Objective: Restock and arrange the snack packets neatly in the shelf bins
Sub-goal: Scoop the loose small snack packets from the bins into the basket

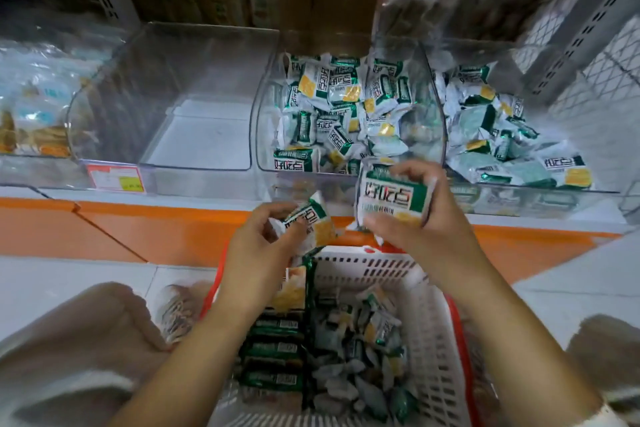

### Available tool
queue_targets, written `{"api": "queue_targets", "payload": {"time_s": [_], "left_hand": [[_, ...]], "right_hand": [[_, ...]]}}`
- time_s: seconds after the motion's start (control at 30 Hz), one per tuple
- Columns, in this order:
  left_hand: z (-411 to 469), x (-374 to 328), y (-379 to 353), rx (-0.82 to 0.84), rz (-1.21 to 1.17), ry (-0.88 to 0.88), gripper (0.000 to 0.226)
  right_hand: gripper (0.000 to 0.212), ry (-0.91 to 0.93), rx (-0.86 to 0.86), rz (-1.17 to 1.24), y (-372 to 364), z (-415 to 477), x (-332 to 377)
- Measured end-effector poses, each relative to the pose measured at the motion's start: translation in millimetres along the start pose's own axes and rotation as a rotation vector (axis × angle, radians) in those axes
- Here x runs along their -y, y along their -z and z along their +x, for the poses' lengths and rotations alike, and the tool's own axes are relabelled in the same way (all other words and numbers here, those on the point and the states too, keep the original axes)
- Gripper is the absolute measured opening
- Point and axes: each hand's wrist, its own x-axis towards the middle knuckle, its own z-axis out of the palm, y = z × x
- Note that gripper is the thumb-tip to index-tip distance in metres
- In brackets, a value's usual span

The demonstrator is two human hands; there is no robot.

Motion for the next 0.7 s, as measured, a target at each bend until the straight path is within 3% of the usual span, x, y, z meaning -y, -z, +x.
{"api": "queue_targets", "payload": {"time_s": [0.1,0.27,0.37,0.47,0.6,0.7], "left_hand": [[-14,45,-25,0.113,0.188,0.157,0.011],[-38,132,-71,0.5,0.415,0.411,0.033],[-40,156,-92,0.628,0.49,0.484,0.041],[-36,162,-103,0.6,0.275,0.551,0.052],[-25,163,-90,0.526,0.109,0.673,0.058],[-23,142,-73,0.433,0.29,0.508,0.044]], "right_hand": [[0.05,-0.324,0.0,-0.037,-4,-38,-80],[0.06,-0.728,0.034,-0.324,1,-71,-217],[0.054,-0.863,-0.018,-0.376,-3,-78,-230],[0.021,-0.876,-0.178,-0.142,-13,-71,-220],[0.053,-0.888,-0.2,-0.204,-10,-66,-222],[0.014,-0.867,-0.275,-0.301,-13,-61,-206]]}}
